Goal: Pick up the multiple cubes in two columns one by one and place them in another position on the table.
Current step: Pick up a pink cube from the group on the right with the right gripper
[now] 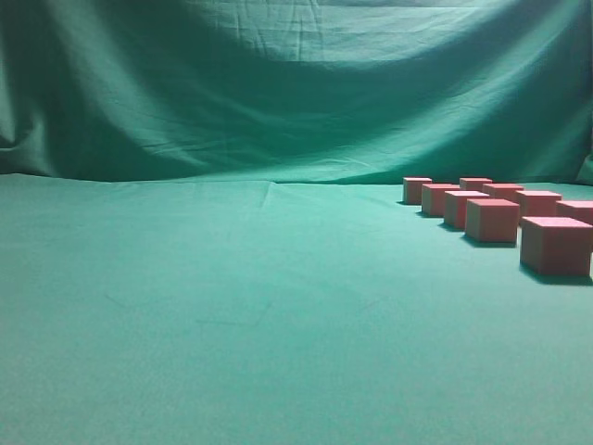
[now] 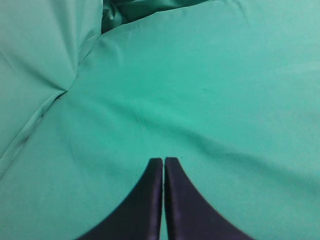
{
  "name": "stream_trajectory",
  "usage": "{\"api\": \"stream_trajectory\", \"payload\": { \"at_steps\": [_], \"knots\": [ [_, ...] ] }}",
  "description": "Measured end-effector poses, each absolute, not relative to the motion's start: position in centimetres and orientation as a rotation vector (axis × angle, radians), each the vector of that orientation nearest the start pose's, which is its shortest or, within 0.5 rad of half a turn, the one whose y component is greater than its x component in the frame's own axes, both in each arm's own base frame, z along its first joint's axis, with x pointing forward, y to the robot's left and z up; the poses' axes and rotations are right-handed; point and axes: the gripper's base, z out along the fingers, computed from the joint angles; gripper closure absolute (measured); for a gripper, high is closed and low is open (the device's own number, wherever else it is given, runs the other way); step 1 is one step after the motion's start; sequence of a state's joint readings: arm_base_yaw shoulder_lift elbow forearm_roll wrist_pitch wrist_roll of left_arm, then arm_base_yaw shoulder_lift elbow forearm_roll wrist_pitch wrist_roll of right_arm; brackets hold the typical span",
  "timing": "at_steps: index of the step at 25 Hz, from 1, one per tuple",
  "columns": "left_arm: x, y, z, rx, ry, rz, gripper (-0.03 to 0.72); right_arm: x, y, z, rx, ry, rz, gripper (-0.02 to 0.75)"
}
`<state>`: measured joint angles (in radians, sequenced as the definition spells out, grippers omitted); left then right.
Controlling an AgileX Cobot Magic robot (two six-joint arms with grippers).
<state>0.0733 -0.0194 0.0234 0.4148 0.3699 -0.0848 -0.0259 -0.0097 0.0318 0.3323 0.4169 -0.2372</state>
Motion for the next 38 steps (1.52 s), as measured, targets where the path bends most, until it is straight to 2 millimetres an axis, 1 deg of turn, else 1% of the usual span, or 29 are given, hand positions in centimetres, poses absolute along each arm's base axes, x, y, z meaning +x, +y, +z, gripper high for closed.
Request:
{"api": "stream_trajectory", "payload": {
  "at_steps": [29, 32, 35, 38],
  "knots": [
    [5.1, 1.7, 17.6, 0.109, 1.841, 0.399, 0.688, 5.2, 1.1, 16.8, 0.002, 1.895, 0.153, 0.687],
    [5.1, 1.7, 17.6, 0.109, 1.841, 0.399, 0.688, 5.4, 1.1, 17.6, 0.073, 1.812, 0.212, 0.687],
    [5.1, 1.7, 17.6, 0.109, 1.841, 0.399, 0.688, 5.6, 0.9, 18.8, 0.240, 1.665, 0.350, 0.687],
    [5.1, 1.7, 17.6, 0.109, 1.841, 0.399, 0.688, 5.7, 0.6, 19.4, 0.316, 1.587, 0.388, 0.687]
  ]
}}
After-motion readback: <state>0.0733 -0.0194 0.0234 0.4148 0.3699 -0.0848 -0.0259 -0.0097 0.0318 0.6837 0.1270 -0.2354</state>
